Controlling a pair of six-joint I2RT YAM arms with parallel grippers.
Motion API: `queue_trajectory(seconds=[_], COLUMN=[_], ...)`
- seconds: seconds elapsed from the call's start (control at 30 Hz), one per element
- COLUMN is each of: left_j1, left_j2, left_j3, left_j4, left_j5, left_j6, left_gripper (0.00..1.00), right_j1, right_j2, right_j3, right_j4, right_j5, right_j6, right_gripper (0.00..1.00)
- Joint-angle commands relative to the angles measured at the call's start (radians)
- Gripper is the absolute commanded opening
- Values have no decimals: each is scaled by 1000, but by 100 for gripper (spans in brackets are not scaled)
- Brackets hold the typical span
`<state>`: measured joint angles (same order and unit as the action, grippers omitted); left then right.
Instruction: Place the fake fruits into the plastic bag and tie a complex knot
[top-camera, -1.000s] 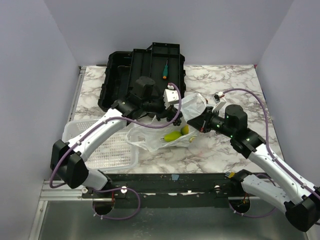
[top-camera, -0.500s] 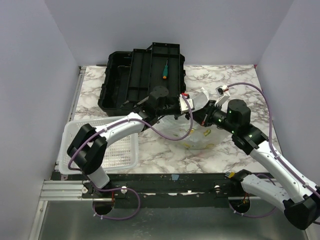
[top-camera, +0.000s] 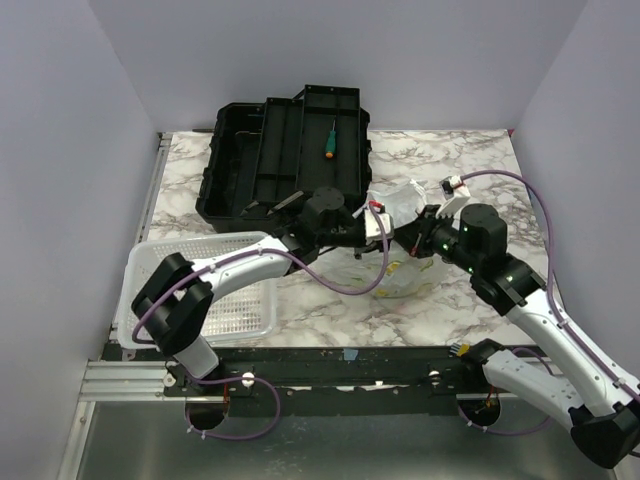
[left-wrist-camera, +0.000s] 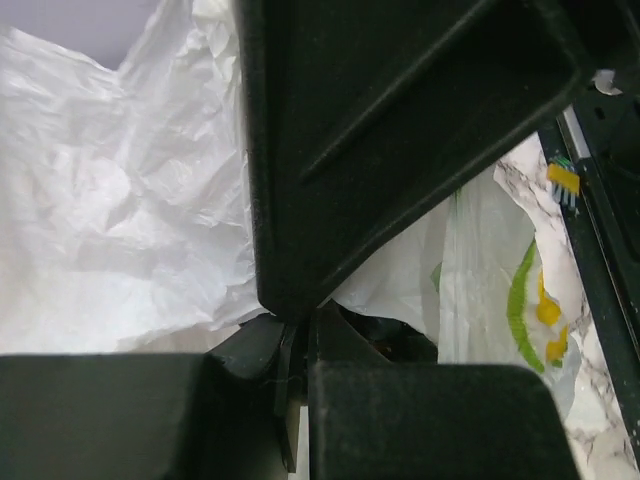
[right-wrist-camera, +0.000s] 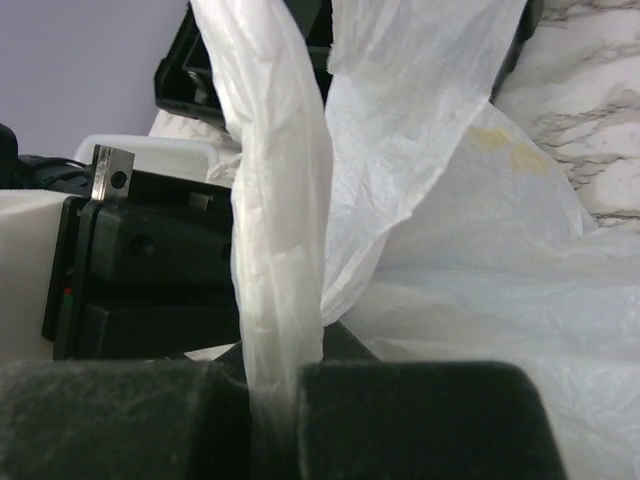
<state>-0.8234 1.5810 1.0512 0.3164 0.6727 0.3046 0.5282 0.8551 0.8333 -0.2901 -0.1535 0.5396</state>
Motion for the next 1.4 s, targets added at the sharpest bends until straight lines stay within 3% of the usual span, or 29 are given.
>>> queue_trajectory(seconds=[0.0,0.1,0.17,0.23,0.37,0.53,0.63,0.77,0.93,1.17,1.37], left_j1=[-43,-25,-4,19,95,274,378,443,451,450,420], left_j2=[100,115,70,4,-135,-302,-384,-466,-476,-414,-302], left_j3=[97,124,104,97,146,147,82,-23,-122,-176,-132], left_j4=[100,23,-44,-162,-477,-718,-799,-787,-679,-477,-394], left_j5=[-18,-56,-62,-40,-9,-16,-103,-196,-215,-154,-169], left_j6=[-45,-28,-17,0,-36,-294,-456,-582,-704,-844,-863], left_gripper=[4,63,86,93,96,98,98,98,98,95,93], right_j1=[-7,-7,-7,-7,-7,-7,-7,-7,-7,-7,-7], right_j2=[-15,-15,-17,-25,-56,-87,-110,-141,-163,-183,-179], right_j3=[28,36,33,20,-5,-29,-45,-82,-110,-131,-128], right_j4=[-48,-83,-99,-101,-92,-91,-99,-99,-93,-107,-119], right_j5=[45,121,149,143,126,132,125,88,33,19,29], right_j6=[-52,-76,-86,-95,-101,-114,-115,-122,-144,-170,-178], right_gripper=[1,1,1,1,1,1,1,1,1,1,1])
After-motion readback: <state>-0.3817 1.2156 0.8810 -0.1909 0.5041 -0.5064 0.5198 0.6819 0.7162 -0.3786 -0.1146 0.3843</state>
